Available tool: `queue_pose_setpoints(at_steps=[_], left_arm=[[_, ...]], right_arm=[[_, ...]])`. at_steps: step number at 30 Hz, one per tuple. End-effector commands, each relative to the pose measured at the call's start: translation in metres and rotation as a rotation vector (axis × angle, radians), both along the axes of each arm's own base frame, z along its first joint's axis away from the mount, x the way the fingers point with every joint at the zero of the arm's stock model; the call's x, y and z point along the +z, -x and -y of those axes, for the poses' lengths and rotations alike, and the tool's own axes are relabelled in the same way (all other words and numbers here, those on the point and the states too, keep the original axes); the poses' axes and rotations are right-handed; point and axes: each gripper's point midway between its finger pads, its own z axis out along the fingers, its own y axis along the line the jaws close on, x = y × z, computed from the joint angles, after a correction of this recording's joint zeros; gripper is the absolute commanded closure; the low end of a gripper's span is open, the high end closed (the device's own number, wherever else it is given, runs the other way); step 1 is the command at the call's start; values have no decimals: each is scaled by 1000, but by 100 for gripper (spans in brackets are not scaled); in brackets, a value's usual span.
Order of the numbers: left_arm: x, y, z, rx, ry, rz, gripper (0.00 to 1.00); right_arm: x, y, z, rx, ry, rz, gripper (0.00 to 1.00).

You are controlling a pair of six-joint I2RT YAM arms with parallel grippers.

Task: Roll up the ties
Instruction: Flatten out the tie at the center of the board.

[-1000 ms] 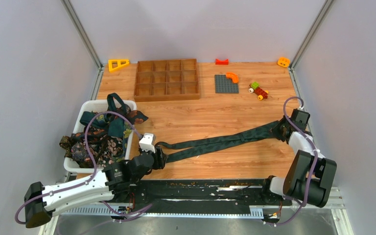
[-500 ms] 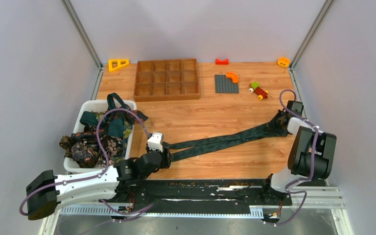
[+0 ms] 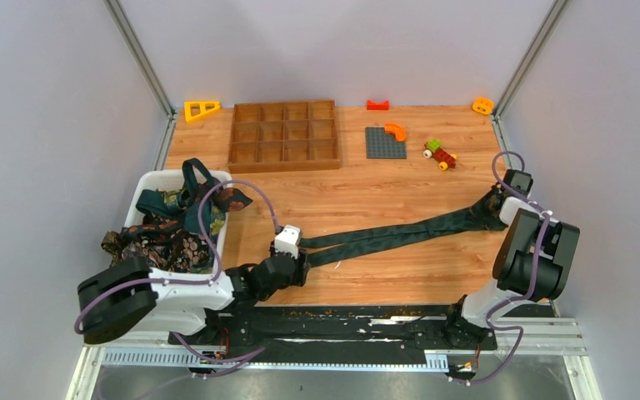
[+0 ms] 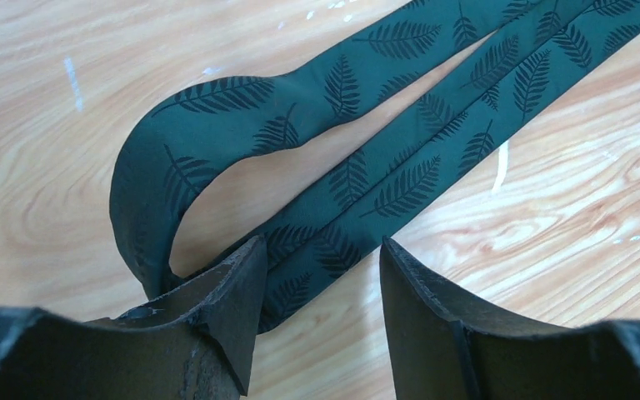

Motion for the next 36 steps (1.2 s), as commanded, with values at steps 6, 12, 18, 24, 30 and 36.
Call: queue_pose_setpoints(at_steps=[6,12,18,24,30,36], left_arm=[[37,-56,56,-46,143,91,41],[72,-59,69,-115,177,106,39],[93,-47,47,-33,231,53,38],[95,-57,31,146,252,9,40],[84,-60,50,262,325,-143,39],[74,-66,68,281,316,-201,33]], right_arm=[[-6,64,63,-286,128,-107,90],[20,58,62,-272,143,-16,90],[53,51,57,-249,212,82,85],[74,52,34,-166,213,121,72],[88,68,6,-84,194,172,52],[90,73,-22,-1,153,203,47]])
